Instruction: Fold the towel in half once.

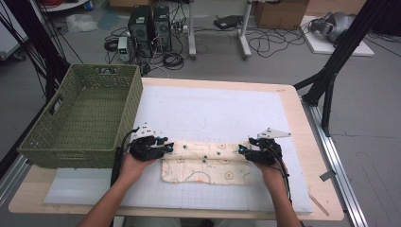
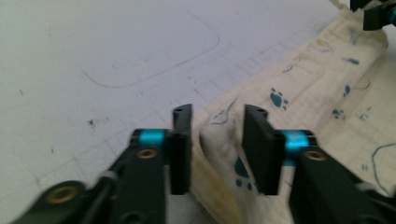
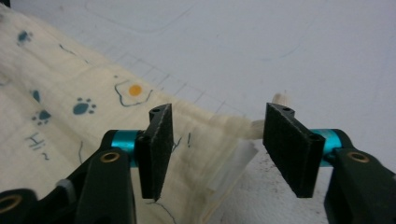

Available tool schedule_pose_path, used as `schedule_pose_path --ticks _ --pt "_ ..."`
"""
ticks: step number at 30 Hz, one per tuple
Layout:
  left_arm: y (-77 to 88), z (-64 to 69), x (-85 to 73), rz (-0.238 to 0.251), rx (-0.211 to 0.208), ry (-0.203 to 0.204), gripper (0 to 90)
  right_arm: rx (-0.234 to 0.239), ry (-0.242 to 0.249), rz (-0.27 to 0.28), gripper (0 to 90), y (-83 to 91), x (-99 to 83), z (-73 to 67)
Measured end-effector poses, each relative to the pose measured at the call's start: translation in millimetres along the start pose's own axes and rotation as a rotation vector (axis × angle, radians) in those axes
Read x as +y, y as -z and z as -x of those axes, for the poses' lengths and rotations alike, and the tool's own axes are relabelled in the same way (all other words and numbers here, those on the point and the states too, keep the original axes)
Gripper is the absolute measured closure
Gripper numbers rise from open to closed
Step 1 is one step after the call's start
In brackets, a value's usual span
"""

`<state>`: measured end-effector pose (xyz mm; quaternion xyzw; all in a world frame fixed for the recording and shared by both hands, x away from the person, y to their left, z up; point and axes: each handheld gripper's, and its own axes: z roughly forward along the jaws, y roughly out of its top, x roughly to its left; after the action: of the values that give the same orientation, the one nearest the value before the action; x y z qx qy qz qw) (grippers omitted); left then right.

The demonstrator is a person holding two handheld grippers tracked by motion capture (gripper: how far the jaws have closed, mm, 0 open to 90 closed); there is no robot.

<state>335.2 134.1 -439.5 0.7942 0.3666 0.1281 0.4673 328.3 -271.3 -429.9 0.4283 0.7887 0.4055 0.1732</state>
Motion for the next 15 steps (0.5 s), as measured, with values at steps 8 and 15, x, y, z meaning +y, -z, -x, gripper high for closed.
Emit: schedule_pose_path --ticks 8,15 --pt "19.0 8.6 -1.2 0.091 -0.024 -0.03 86.3 0.049 0.056 0.053 84.7 17.4 -4.9 -6.2" --pt "34.5 21.8 -13.2 0.105 -0.055 -0.055 86.2 0.106 0.081 0.109 84.4 40.4 -21.9 -12.8"
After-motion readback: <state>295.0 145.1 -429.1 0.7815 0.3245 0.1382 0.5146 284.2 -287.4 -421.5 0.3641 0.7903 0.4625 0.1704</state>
